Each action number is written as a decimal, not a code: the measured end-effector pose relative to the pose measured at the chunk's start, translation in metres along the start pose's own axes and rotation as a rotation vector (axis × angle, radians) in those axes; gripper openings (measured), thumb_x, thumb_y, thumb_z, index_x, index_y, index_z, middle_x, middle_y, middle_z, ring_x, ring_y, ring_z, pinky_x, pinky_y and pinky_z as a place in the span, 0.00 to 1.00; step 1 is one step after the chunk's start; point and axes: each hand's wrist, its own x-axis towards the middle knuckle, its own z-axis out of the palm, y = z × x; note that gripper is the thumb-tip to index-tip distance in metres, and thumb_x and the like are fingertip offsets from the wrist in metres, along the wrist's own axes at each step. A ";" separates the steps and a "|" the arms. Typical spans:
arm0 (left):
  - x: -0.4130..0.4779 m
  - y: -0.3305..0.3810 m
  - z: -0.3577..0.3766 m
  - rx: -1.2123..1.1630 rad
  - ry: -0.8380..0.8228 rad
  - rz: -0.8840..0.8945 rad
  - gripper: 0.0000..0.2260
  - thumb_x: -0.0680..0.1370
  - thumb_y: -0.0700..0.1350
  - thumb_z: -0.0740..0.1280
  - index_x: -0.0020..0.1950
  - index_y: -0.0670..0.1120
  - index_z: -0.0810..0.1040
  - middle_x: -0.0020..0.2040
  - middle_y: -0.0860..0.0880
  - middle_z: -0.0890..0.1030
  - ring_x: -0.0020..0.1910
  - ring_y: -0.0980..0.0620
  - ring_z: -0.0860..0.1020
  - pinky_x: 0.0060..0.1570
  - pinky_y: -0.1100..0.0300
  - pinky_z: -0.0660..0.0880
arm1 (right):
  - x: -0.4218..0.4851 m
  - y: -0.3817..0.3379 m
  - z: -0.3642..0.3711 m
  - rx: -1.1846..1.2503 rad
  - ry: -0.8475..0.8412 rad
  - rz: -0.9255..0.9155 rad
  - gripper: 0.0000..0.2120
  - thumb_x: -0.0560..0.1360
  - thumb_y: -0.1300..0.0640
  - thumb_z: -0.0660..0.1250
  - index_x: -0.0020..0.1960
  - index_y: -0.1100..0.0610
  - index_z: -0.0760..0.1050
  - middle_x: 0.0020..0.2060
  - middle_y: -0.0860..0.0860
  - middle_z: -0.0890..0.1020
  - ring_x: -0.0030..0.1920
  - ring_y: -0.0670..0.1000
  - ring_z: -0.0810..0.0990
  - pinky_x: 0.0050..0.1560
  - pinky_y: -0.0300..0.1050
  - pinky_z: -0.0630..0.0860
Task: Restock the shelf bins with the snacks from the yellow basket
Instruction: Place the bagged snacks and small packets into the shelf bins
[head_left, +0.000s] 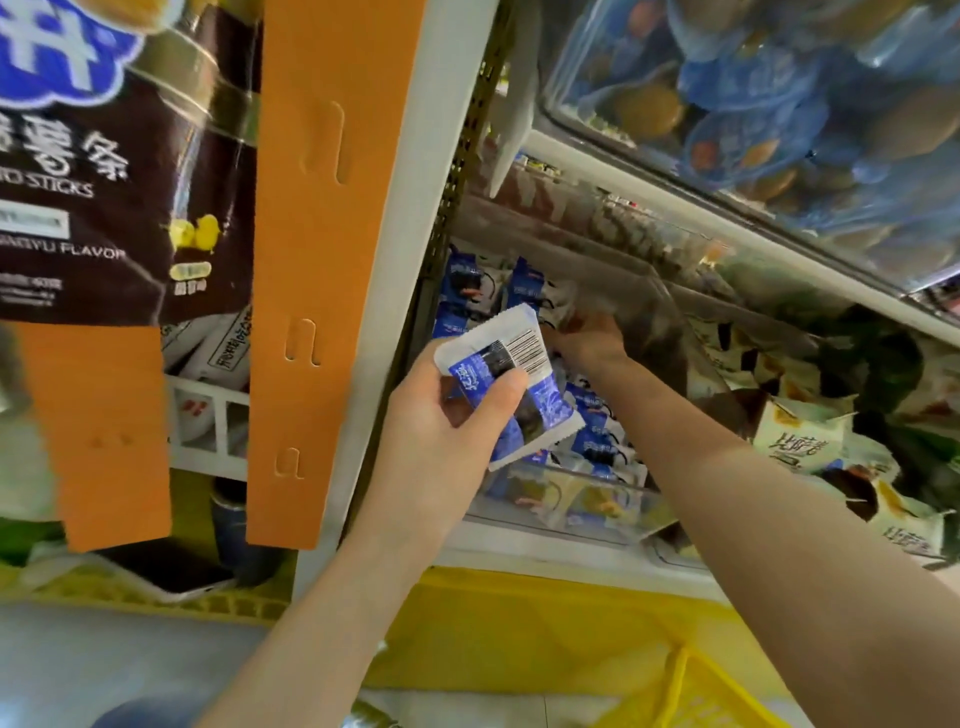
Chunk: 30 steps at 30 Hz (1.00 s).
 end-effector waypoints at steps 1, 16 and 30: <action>0.000 0.000 0.001 -0.001 0.000 -0.003 0.10 0.74 0.43 0.67 0.48 0.58 0.75 0.44 0.61 0.82 0.46 0.65 0.80 0.36 0.73 0.74 | -0.001 -0.001 -0.001 -0.019 -0.001 -0.002 0.13 0.71 0.50 0.72 0.46 0.58 0.73 0.52 0.57 0.81 0.53 0.57 0.79 0.50 0.45 0.74; -0.015 0.003 0.007 0.114 -0.088 -0.003 0.13 0.66 0.54 0.67 0.50 0.58 0.76 0.47 0.59 0.83 0.48 0.62 0.80 0.44 0.69 0.77 | -0.167 -0.005 -0.074 0.358 -0.299 -0.410 0.15 0.77 0.44 0.56 0.58 0.48 0.73 0.46 0.41 0.81 0.46 0.37 0.79 0.43 0.29 0.75; -0.027 0.003 0.013 0.168 -0.167 -0.067 0.12 0.70 0.45 0.70 0.52 0.56 0.77 0.45 0.57 0.82 0.44 0.62 0.81 0.39 0.72 0.75 | -0.190 0.012 -0.101 0.604 -0.302 -0.208 0.04 0.77 0.57 0.63 0.46 0.57 0.74 0.42 0.55 0.85 0.42 0.50 0.84 0.40 0.40 0.81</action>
